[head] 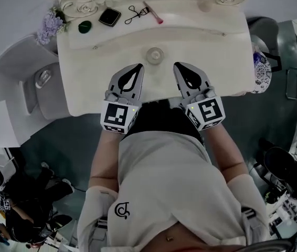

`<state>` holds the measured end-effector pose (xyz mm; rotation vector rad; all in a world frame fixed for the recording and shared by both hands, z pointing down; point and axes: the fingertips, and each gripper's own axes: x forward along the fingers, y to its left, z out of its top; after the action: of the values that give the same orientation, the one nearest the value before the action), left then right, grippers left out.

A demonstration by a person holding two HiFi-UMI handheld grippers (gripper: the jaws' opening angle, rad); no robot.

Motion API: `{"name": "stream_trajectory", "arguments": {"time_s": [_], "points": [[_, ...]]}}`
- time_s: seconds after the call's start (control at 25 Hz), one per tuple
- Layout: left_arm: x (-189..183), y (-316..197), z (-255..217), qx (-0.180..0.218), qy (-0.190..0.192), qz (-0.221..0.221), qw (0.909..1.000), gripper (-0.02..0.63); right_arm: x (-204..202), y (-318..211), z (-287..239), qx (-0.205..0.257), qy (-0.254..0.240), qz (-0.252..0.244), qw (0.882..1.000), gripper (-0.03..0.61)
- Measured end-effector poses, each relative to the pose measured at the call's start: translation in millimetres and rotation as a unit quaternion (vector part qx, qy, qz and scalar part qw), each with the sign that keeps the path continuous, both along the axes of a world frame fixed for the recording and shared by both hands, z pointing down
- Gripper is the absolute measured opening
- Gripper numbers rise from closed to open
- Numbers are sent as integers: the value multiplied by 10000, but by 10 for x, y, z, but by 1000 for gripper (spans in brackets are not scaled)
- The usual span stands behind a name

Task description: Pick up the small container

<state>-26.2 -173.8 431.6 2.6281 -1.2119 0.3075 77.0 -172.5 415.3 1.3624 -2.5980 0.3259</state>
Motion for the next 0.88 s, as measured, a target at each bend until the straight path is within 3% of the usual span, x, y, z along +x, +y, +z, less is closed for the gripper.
{"name": "stream_trajectory", "arguments": {"time_s": [0.16,0.2,0.32,0.36,0.48,0.68,0.88], "points": [[34,-171,293,-117,52,-51,9999,12,-32,-230,283,-175,66,-57,9998,8],[61,-193,374,-165,97,-14,9998,28,-31,-270,357,-234,69,-59,9997,8],[189,-192,588,-377,164,144,9991,173,-8,-326,559,-456,60,-100,9989,6],[232,-189,654,-437,123,187,9988,193,7,-340,623,-530,55,-118,9985,8],[320,-210,873,-585,-14,241,9980,220,58,-407,797,-708,47,-140,9974,8],[404,-266,1144,-663,-168,185,9975,317,70,-453,999,-927,42,-281,9953,7],[547,-361,1312,-688,-277,290,9968,344,117,-515,1176,-1112,45,-394,9930,8]]}}
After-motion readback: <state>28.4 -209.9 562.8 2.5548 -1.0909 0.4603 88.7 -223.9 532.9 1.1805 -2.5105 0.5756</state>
